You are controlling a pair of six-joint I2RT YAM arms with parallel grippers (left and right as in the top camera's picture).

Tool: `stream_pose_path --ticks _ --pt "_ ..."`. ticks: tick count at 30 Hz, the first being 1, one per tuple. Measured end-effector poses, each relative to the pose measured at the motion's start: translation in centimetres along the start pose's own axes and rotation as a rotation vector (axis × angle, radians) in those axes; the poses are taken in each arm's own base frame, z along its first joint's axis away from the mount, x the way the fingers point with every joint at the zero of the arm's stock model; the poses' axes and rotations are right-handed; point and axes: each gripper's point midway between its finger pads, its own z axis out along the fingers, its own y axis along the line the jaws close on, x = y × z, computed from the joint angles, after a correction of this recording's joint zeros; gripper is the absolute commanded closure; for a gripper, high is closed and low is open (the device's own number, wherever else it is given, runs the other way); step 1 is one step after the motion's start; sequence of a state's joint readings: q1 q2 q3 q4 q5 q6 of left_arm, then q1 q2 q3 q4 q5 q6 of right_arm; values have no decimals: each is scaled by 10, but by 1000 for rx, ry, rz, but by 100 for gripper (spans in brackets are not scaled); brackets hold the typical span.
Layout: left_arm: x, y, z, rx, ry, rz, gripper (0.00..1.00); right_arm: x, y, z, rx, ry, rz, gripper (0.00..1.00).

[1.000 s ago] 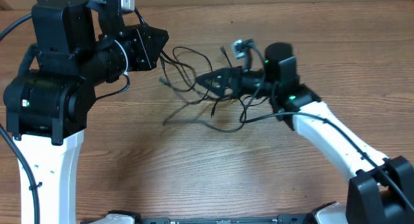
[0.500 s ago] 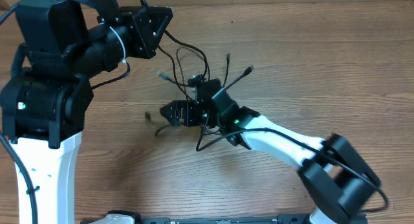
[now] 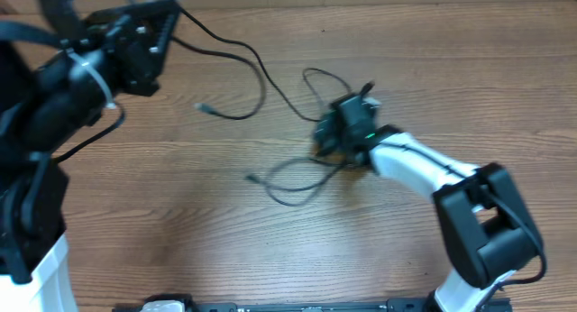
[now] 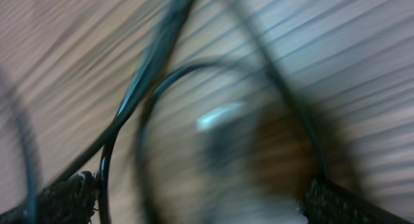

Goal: Untangle cables

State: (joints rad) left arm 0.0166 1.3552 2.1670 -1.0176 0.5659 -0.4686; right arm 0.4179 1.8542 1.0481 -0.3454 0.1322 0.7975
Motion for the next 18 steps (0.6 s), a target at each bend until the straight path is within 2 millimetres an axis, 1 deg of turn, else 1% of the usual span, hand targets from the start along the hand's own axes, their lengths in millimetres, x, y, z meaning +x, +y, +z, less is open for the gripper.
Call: stream_pose_path --ticks 2,5,6,8,11,12,14,18 --pt "-4 9 -7 -35 -18 -10 96 -25 -32 1 64 -26 81 0" --pt "-10 23 -13 -82 -39 -23 96 -59 -87 0 161 -59 216 0" --pt "-11 27 -15 -95 -42 -28 96 -65 -99 -1 181 -65 243 0" --pt "-11 35 -18 -126 -46 -36 96 -78 -131 -4 232 -73 313 0" --pt "-10 53 -24 -203 -47 -50 96 -88 -165 -9 282 -77 384 0" --pt "-7 60 -25 -236 -42 -58 96 -92 -173 -10 289 -80 401 0" --pt "-1 75 -29 -307 -24 -74 96 -95 -181 -12 282 -71 404 0" --pt "20 106 -30 -444 57 -117 96 -96 -181 -12 252 -43 358 0"
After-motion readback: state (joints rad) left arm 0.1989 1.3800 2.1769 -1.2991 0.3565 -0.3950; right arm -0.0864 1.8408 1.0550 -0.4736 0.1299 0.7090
